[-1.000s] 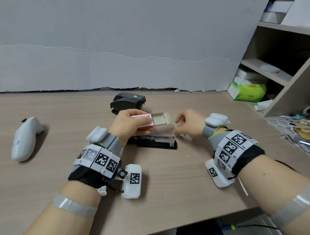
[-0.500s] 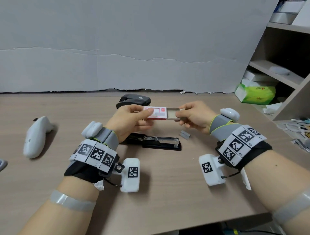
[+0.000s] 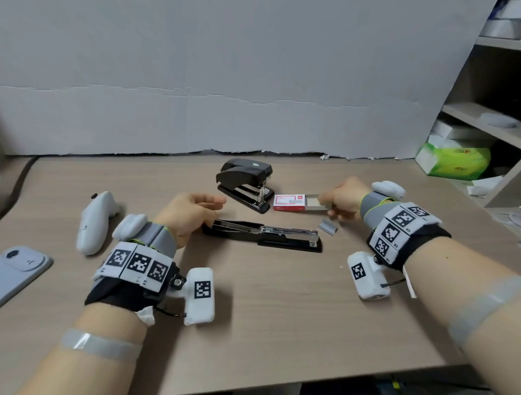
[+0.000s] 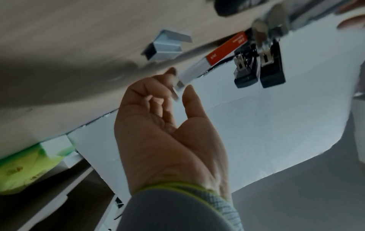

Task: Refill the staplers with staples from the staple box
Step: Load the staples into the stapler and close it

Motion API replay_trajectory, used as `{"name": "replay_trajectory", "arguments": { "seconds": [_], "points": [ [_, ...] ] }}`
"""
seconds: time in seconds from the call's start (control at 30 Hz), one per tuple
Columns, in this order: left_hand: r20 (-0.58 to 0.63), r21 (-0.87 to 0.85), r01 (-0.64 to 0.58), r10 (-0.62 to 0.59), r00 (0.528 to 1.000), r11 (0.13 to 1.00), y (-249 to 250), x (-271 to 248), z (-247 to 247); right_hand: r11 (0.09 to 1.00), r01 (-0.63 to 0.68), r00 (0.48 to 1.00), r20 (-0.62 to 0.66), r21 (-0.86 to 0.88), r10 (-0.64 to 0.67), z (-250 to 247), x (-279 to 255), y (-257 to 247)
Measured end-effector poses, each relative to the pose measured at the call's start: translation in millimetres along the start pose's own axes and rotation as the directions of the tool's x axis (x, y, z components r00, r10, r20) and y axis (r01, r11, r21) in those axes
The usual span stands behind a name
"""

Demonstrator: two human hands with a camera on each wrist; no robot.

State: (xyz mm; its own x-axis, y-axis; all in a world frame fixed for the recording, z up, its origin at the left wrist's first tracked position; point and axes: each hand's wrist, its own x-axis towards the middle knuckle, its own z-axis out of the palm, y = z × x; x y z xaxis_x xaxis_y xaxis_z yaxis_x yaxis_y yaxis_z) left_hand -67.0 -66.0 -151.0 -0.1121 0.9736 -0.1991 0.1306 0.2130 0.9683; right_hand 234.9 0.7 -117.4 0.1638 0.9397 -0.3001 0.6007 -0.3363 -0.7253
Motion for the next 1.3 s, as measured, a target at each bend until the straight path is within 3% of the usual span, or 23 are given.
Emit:
{"name": "replay_trajectory", "arguments": {
  "seconds": [0.17, 0.23, 0.4, 0.7, 0.77, 0.87, 1.0, 1.13, 1.3],
  "points": [
    [0.060, 0.040, 0.016, -0.019, 0.998, 0.999, -2, -4, -4, 0.968, 0.103, 0.980, -0.145, -0.229, -0.139, -1, -4, 1],
    [0.097, 0.100, 0.023, -0.033, 0.995, 0.995, -2, -6, -3, 0.941, 0.137, 0.978, -0.108, -0.309, -0.178, -2, -9, 2],
    [0.182, 0.271, -0.010, -0.041, 0.982, 0.963, 3, -13, 3, 0.865, 0.166, 0.986, 0.097, -0.473, -0.136, 4, -31, 6],
    [0.202, 0.445, -0.107, 0.017, 0.979, 0.889, 16, -18, 15, 0.793, 0.185, 0.980, 0.046, -0.581, -0.195, 6, -50, 13],
    [0.180, 0.379, -0.125, 0.059, 0.982, 0.917, 19, -12, 12, 0.783, 0.192, 0.977, 0.045, -0.592, -0.206, 6, -52, 14],
    [0.196, 0.107, -0.130, 0.107, 0.975, 0.986, 20, -6, 13, 0.752, 0.207, 0.971, 0.041, -0.626, -0.234, 4, -54, 16],
    [0.224, -0.187, -0.142, 0.183, 0.957, 0.972, 12, 1, 14, 0.724, 0.227, 0.961, 0.028, -0.651, -0.276, 2, -51, 18],
    [0.227, -0.295, -0.140, 0.212, 0.951, 0.945, -3, 6, 4, 0.701, 0.256, 0.948, 0.030, -0.665, -0.317, 4, -44, 22],
    [0.207, -0.311, -0.163, 0.234, 0.950, 0.936, -9, 6, -4, 0.723, 0.253, 0.952, 0.034, -0.643, -0.303, 2, -44, 22]
  ]
}}
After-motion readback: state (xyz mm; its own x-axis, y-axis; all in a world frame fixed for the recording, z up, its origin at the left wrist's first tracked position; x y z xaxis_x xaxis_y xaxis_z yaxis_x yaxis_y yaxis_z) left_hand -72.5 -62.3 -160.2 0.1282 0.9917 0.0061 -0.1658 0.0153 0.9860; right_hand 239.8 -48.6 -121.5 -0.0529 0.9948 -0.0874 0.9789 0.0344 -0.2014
